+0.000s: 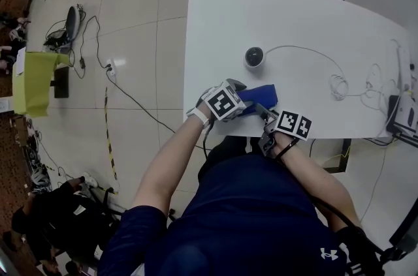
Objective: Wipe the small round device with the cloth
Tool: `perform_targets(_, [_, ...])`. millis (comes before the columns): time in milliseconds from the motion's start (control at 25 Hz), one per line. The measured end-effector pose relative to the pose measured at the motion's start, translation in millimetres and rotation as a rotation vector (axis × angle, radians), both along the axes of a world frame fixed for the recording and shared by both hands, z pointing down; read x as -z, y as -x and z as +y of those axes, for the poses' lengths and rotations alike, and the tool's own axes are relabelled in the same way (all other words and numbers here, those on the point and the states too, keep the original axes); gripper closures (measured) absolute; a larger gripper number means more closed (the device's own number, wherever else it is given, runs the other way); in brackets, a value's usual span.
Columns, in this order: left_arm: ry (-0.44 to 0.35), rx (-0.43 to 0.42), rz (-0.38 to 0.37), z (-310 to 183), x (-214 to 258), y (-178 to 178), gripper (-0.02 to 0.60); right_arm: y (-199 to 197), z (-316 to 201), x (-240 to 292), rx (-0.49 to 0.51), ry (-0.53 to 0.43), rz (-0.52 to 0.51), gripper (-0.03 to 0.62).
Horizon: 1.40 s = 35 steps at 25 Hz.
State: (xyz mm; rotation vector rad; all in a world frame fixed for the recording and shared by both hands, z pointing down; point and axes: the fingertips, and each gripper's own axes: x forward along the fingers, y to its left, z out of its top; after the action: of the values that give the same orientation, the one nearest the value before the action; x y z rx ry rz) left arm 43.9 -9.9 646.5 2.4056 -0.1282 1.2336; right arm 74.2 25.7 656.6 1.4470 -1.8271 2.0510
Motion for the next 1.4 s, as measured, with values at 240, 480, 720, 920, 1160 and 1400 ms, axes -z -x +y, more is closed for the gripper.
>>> perform_targets(240, [0.161,0.127,0.037,18,7,1,0.422,0,-5,-1,0.114,-0.039,0.042,0.442])
perform_targets(480, [0.157,0.208,0.144,14,24,14,0.390,11,-18,30,0.339,-0.266,0.109,0.508])
perform_targets(720, [0.167,0.226,0.380,1,66,21,0.253,24,-24,90,0.678,-0.694,0.351,0.513])
perform_targets(920, [0.189,0.129,0.524,6,106,4,0.352,30,-28,123,0.739,-0.794,0.311,0.510])
perform_targets(1160, [0.253,0.204,0.696,-8,136,3,0.434,17,-49,146,0.539,-0.716,0.016,0.326])
perform_targets(1400, [0.449,0.175,0.860,6,166,3,0.439,30,-44,163,0.484,-0.668,-0.304,0.260])
